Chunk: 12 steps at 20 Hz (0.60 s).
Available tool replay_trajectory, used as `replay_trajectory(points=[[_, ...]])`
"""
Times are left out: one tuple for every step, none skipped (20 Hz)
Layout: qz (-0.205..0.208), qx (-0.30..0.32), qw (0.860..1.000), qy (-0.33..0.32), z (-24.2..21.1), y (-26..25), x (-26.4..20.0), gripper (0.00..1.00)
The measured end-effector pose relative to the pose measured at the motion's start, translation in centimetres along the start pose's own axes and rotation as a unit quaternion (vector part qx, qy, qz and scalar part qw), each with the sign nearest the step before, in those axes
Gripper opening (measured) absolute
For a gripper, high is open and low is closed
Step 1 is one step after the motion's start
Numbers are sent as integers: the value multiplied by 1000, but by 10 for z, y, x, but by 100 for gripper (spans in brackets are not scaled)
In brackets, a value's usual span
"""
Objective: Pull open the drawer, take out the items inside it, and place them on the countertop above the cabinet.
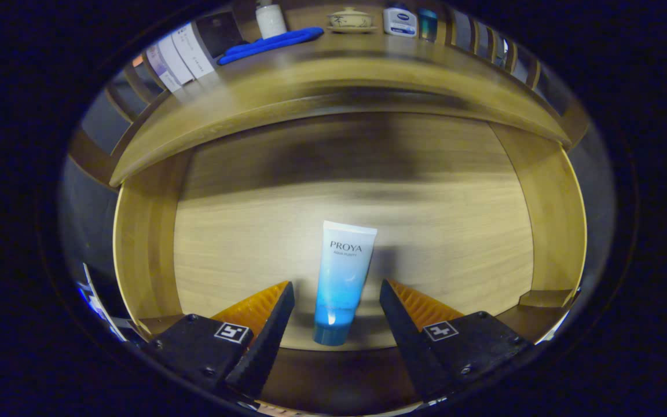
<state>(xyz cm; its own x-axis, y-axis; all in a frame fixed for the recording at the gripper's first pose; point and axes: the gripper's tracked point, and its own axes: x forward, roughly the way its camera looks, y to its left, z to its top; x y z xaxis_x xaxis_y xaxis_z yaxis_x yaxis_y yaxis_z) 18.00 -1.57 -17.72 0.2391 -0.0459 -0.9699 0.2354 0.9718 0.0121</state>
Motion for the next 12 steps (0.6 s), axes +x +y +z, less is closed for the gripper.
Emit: replay_trajectory(points=[[-2, 6, 1000, 14, -4, 0, 3, 92], [-5, 10, 1000, 23, -7, -1, 5, 89], [-5, 12, 1000, 25, -7, -3, 8, 86], [-7, 12, 1000, 25, -7, -3, 8, 85], [-9, 10, 1000, 20, -6, -4, 10, 83], [-17, 8, 1000, 20, -6, -5, 12, 80], [-23, 3, 1000, 15, -6, -7, 12, 78], [-33, -1, 999, 15, -6, -10, 11, 75], [-41, -5, 999, 10, -5, -12, 13, 69], [-49, -6, 999, 7, -5, -14, 14, 63], [-50, -3, 999, 1, -4, -13, 13, 57], [-50, 0, 999, -6, -4, -13, 14, 51]])
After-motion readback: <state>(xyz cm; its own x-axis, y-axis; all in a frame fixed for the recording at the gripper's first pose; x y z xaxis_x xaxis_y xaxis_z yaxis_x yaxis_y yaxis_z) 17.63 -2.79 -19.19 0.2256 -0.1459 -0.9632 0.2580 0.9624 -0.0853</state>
